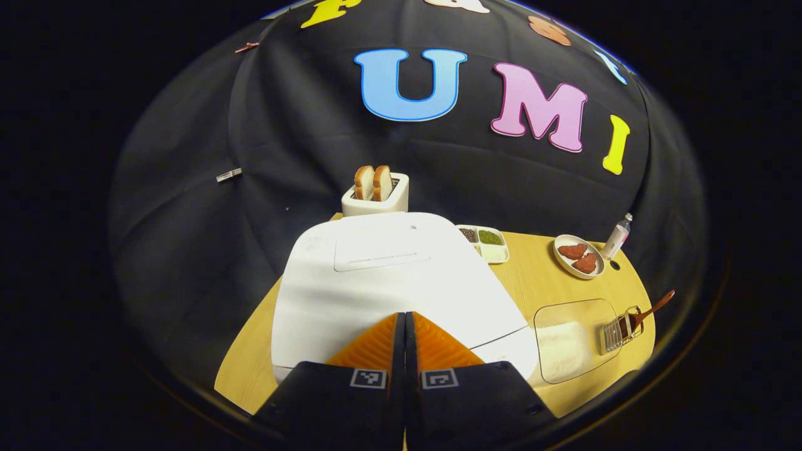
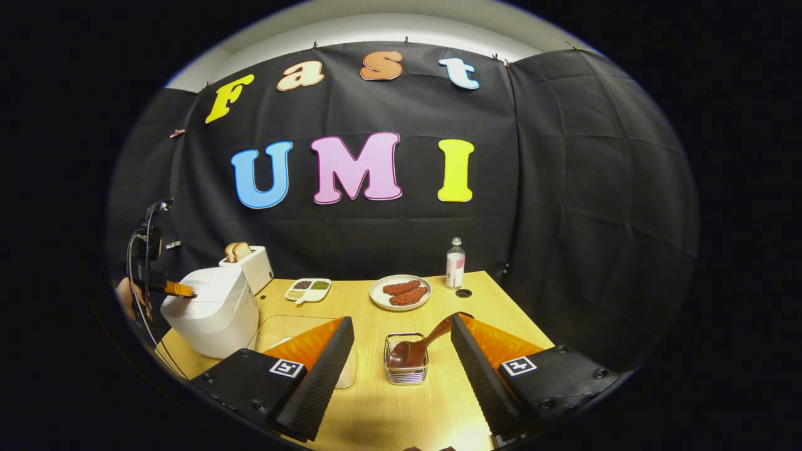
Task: Close the left gripper, press the button to open the rice cooker; take a wooden spoon from the chopstick holder with the right hand, scoop a spoonful of rice and pour it into the rice cooker, then put the wooden spoon back into the chopstick holder.
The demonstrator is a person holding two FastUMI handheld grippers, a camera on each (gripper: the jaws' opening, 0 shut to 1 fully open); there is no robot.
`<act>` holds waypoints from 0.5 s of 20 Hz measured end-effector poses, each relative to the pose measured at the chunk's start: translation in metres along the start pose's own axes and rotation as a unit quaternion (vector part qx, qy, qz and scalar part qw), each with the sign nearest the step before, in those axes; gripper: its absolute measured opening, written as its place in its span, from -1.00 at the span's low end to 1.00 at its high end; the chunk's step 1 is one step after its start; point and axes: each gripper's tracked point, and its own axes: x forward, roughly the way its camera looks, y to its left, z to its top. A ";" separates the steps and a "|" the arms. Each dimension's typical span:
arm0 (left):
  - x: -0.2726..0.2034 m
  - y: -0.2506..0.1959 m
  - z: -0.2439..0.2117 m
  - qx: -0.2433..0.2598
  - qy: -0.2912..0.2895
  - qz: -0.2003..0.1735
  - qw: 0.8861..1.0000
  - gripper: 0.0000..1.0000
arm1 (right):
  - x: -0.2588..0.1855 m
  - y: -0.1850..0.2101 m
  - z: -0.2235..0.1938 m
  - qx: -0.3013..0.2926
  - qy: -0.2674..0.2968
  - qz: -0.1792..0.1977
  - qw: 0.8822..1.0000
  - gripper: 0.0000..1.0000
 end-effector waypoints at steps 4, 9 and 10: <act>-0.029 0.003 0.054 0.030 -0.108 0.031 0.993 -0.85 | -0.004 -0.006 0.003 -0.001 -0.004 -0.010 1.000 0.96; -0.089 -0.018 0.100 0.061 -0.213 0.029 0.975 -0.85 | -0.003 -0.015 0.005 0.009 -0.008 -0.030 0.999 0.95; -0.098 -0.024 0.101 0.057 -0.222 0.017 0.973 -0.84 | -0.003 -0.016 0.005 0.012 -0.008 -0.034 0.999 0.95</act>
